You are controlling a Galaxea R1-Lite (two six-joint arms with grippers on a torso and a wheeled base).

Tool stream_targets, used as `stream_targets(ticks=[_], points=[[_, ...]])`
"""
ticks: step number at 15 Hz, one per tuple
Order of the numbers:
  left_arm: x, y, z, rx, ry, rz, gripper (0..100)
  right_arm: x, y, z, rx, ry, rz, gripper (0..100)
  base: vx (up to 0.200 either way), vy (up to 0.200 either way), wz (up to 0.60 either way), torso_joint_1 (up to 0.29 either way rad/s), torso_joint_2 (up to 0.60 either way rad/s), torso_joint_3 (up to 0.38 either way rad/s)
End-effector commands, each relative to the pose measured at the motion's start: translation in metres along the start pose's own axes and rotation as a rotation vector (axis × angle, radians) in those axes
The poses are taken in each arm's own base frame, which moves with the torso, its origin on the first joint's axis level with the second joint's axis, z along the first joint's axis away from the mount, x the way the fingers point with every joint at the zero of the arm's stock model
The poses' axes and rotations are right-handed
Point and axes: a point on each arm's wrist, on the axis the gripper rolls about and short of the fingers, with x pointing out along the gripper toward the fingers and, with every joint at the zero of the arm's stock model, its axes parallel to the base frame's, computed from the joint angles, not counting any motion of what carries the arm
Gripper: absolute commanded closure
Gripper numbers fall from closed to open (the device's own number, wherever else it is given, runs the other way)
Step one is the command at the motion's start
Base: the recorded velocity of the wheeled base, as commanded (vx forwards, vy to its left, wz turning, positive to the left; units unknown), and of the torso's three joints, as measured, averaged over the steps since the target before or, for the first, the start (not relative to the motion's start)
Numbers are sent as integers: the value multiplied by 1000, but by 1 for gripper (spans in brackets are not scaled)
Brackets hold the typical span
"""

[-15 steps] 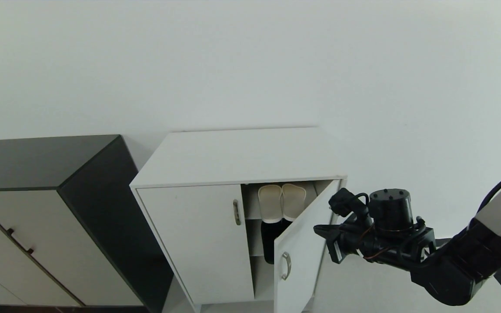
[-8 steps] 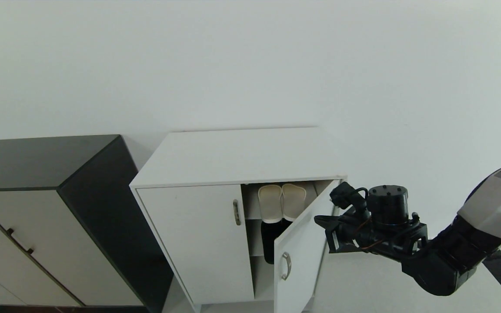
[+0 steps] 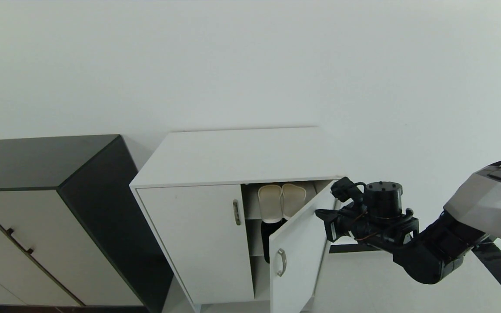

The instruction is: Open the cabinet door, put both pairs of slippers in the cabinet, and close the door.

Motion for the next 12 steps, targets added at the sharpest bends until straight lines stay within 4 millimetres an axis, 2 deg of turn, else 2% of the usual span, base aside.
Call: stream_targets(ticks=[1, 12], points=[[0, 0, 0, 0, 1, 0, 100, 7, -3, -2, 0, 1, -24, 100, 0, 0, 0, 0, 0, 0], [0, 0, 0, 0, 1, 0, 100, 30, -10, 6, 69, -50, -125, 100, 0, 0, 0, 0, 0, 0]])
